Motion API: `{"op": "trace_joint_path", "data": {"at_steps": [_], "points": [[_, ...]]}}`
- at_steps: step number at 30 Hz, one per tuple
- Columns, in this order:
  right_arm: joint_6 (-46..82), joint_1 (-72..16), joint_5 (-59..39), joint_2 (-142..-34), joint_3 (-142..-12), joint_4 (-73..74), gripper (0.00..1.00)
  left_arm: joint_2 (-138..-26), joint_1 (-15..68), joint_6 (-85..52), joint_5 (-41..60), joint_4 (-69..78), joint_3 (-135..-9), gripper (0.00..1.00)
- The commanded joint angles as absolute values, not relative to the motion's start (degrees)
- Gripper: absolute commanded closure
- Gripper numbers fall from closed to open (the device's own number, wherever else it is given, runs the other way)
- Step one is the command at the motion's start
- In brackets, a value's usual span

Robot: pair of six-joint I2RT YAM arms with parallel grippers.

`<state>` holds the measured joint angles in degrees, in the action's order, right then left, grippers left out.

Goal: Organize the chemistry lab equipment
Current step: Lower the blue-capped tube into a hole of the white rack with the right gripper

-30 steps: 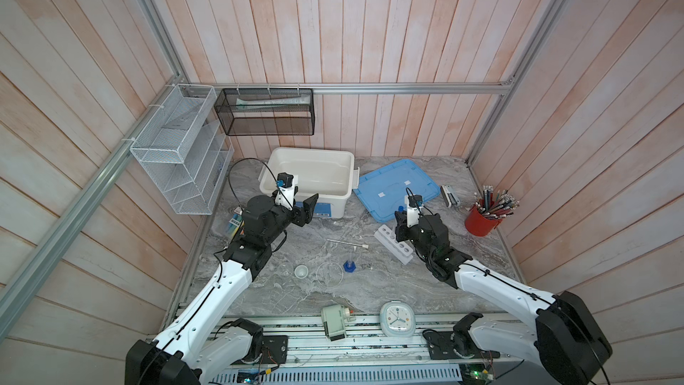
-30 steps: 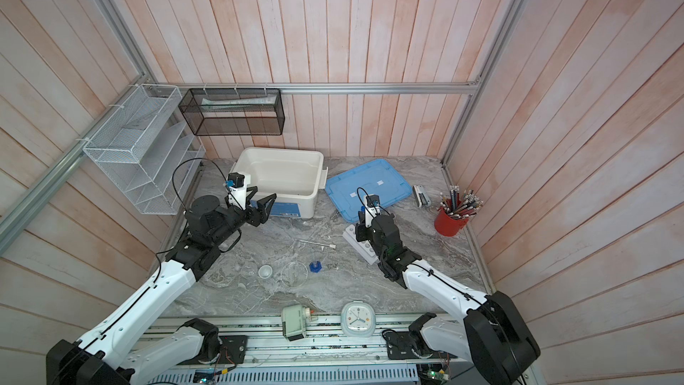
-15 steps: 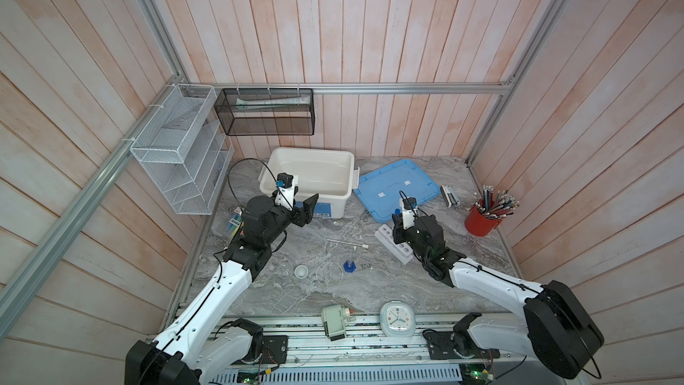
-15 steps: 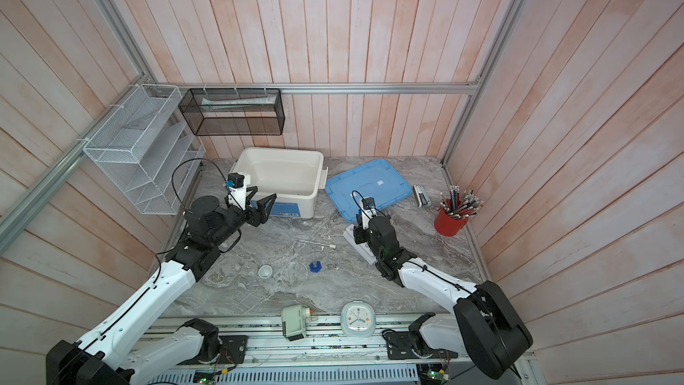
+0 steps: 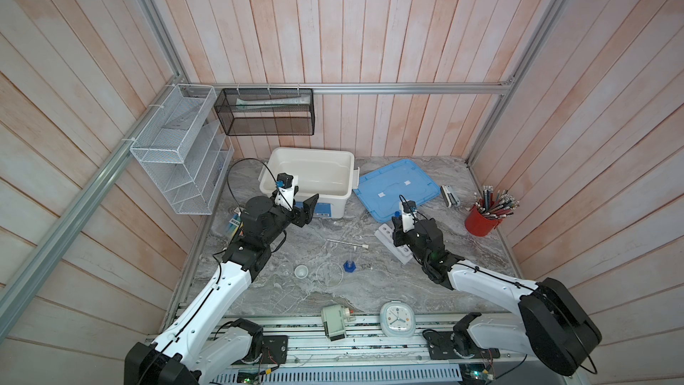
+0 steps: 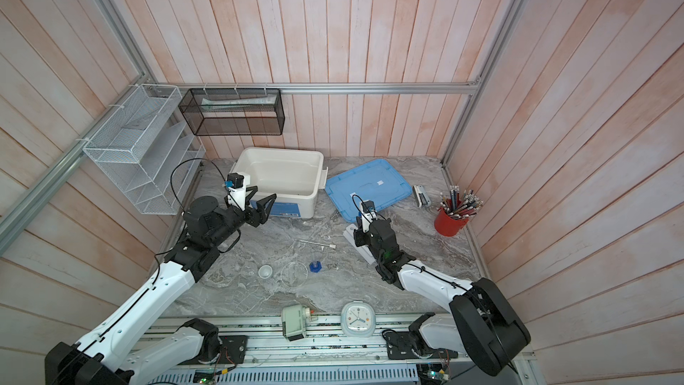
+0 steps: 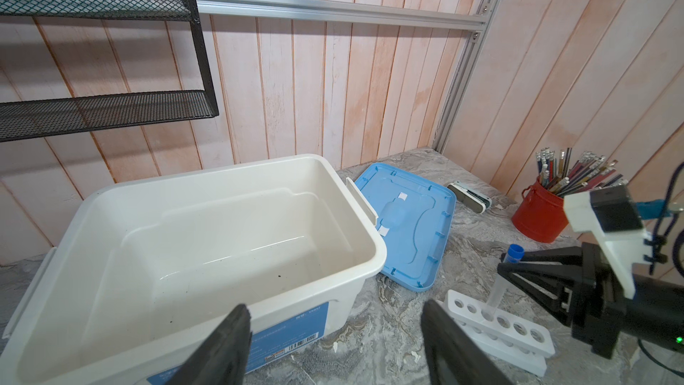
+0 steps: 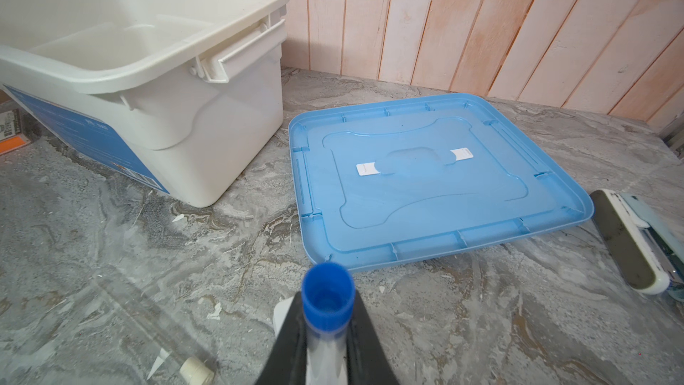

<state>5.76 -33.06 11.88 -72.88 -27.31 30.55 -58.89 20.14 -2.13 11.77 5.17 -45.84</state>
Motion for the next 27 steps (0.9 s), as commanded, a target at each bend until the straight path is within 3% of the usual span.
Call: {"op": "trace_joint_path", "data": {"at_steps": [1, 16, 27], "points": [[5.4, -32.8, 11.4, -73.8, -26.6, 33.4, 0.95, -57.9, 19.9, -1.4, 12.9, 6.4, -44.5, 0.26], [4.0, -33.2, 11.1, -75.1, -25.1, 36.7, 0.95, -57.8, 19.8, -1.1, 13.7, 6.9, -44.1, 0.26], [3.9, -33.9, 11.5, -75.8, -24.7, 37.8, 0.88, -57.8, 19.8, -0.9, 14.2, 7.0, -44.0, 0.26]]}}
